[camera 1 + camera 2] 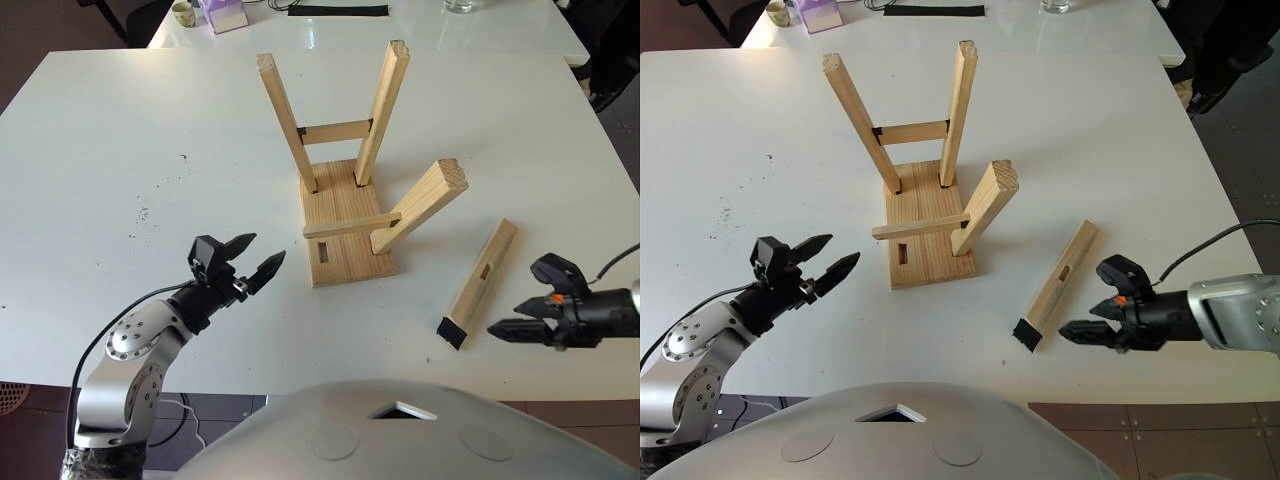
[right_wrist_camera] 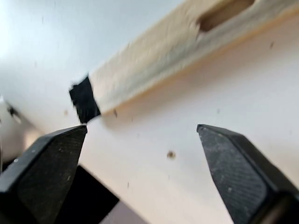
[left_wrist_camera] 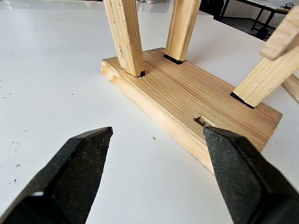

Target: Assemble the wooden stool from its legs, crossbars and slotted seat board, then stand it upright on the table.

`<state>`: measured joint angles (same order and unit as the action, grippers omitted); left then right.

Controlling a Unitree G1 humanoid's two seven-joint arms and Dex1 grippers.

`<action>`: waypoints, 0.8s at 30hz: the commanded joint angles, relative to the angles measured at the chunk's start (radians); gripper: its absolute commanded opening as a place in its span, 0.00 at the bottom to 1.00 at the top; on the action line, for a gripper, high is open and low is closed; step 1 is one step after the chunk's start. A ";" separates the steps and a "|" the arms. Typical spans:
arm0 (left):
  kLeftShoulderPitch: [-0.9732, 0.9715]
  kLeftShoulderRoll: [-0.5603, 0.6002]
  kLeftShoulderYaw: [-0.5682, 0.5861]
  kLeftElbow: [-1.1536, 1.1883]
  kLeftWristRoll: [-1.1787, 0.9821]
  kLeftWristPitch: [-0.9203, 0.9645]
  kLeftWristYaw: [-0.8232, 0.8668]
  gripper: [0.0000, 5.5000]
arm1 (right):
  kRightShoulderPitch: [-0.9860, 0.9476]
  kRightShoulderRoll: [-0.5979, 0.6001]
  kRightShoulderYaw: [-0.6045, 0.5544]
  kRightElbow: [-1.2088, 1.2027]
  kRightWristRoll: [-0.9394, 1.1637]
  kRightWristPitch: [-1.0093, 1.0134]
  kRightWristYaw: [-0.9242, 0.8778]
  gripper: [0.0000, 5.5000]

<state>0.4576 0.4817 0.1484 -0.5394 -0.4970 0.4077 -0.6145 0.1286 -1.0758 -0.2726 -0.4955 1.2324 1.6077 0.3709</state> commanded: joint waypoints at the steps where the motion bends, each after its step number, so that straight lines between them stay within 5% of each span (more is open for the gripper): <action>1: -0.054 0.036 -0.032 0.021 0.019 0.028 -0.015 0.66 | -0.072 0.063 0.124 0.114 0.405 -0.175 -0.528 0.79; 5: -0.076 0.055 -0.032 0.027 0.014 0.036 -0.027 0.66 | -0.044 0.000 0.280 0.070 0.709 -0.425 -0.870 0.79; 14: -0.110 0.083 -0.088 0.081 0.084 0.010 -0.043 0.66 | -0.147 0.033 0.495 0.117 0.732 -0.544 -1.145 0.79; 19: -0.108 0.079 -0.088 0.097 0.097 -0.004 -0.050 0.66 | -0.238 0.024 0.487 0.265 0.532 -0.513 -1.071 0.79; 24: -0.144 0.073 -0.098 0.124 0.103 -0.012 -0.060 0.66 | -0.392 0.023 0.566 0.350 0.094 -0.532 -0.787 0.79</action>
<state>0.3516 0.5490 0.0684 -0.4381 -0.4082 0.4039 -0.6630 -0.1934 -1.0400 0.2048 -0.2268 1.6276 1.0655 -0.5744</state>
